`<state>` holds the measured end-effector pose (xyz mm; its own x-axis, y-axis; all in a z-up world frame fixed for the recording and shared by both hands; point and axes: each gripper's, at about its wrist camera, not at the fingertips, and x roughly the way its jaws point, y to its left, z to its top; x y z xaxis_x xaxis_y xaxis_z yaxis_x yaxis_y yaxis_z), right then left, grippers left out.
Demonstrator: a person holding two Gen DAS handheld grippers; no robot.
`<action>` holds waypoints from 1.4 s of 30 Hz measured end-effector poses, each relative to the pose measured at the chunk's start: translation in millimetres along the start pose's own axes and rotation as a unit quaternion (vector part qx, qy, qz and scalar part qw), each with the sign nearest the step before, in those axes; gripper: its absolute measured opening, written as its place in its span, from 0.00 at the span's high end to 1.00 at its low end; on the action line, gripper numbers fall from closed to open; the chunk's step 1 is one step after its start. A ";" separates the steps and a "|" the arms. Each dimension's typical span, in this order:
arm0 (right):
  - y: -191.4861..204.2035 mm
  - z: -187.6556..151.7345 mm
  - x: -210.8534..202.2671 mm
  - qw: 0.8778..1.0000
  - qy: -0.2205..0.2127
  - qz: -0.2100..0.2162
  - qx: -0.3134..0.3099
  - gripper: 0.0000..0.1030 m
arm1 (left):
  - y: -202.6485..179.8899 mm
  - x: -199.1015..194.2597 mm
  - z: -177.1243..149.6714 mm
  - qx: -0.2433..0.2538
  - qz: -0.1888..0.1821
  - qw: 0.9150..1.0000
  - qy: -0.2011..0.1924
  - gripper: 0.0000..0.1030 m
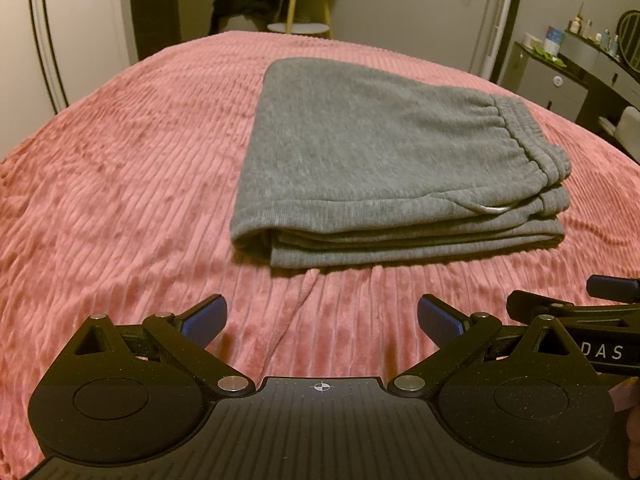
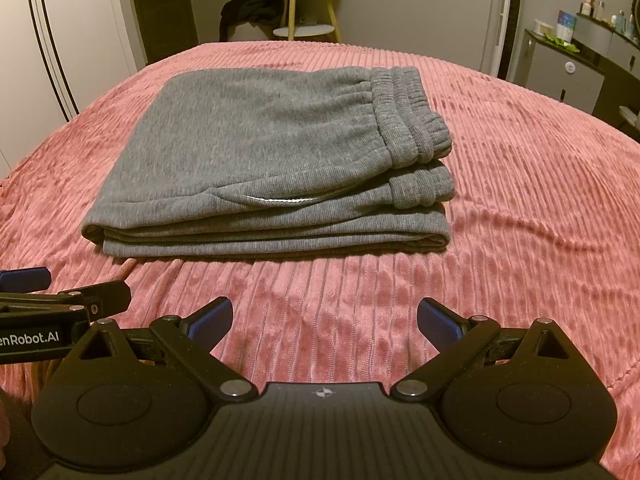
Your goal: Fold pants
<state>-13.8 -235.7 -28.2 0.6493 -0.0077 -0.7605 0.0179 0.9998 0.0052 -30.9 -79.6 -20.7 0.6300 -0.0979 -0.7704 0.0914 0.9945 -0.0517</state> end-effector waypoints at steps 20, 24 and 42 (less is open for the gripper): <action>1.9 0.1 -0.3 1.000 0.001 -0.003 0.001 0.04 | 0.9 -0.4 0.4 -0.002 -0.001 1.000 -0.004 0.00; 1.9 0.1 -0.5 1.000 0.001 -0.003 0.002 0.04 | 0.1 -0.7 0.0 -0.002 0.000 1.000 -0.004 0.00; 3.2 -0.7 0.4 1.000 0.003 -0.004 0.001 0.04 | -0.8 -1.5 -0.1 -0.005 -0.001 1.000 -0.004 0.00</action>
<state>-14.0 -232.5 -28.9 0.6445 -0.0165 -0.7644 0.0245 0.9997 -0.0009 -32.0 -80.2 -19.6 0.6354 -0.1005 -0.7656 0.0849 0.9946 -0.0601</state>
